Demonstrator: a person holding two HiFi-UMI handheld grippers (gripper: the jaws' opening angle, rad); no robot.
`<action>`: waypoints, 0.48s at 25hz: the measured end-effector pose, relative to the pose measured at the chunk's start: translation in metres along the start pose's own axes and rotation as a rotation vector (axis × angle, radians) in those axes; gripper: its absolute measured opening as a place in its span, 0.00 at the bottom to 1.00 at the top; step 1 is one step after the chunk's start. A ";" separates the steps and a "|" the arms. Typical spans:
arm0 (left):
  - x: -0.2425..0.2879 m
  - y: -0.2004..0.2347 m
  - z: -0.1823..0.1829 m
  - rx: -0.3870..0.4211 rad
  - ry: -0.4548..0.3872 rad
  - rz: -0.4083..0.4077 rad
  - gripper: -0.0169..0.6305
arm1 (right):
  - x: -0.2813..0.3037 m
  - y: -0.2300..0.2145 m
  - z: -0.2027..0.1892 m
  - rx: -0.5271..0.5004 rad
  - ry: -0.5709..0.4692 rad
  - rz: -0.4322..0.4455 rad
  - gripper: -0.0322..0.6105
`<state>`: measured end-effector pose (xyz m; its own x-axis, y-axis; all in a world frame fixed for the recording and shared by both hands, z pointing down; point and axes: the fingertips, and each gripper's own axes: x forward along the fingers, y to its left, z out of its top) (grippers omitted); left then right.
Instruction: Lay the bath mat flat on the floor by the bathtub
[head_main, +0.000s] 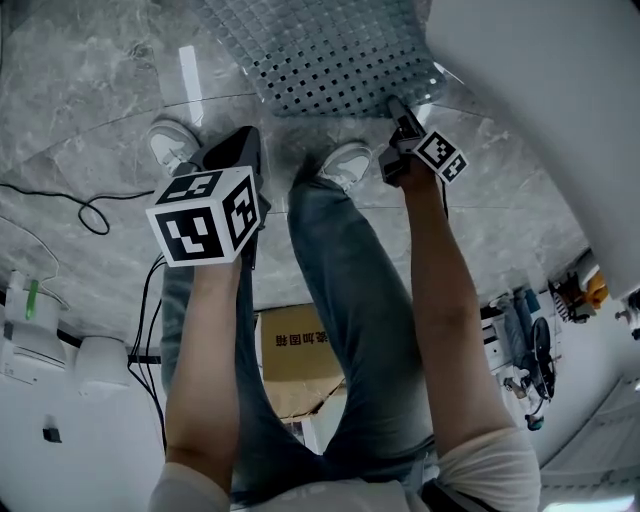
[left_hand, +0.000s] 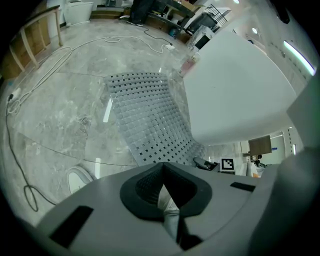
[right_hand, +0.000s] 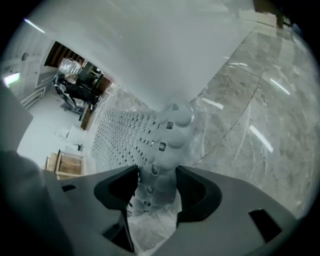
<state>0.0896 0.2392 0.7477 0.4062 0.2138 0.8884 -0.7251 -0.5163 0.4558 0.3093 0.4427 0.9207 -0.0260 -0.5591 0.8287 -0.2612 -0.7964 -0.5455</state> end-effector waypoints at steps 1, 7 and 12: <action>0.001 -0.001 -0.002 -0.002 0.004 -0.002 0.05 | -0.003 0.008 0.002 -0.033 0.005 0.025 0.45; 0.007 0.008 -0.010 -0.014 0.014 -0.011 0.05 | -0.015 0.067 -0.010 -0.189 0.111 0.289 0.46; 0.004 0.006 -0.008 -0.020 0.008 -0.016 0.05 | -0.044 0.104 -0.021 -0.187 0.170 0.496 0.46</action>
<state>0.0822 0.2436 0.7543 0.4139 0.2286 0.8812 -0.7296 -0.4956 0.4712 0.2632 0.3890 0.8301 -0.3409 -0.7989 0.4955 -0.3442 -0.3845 -0.8566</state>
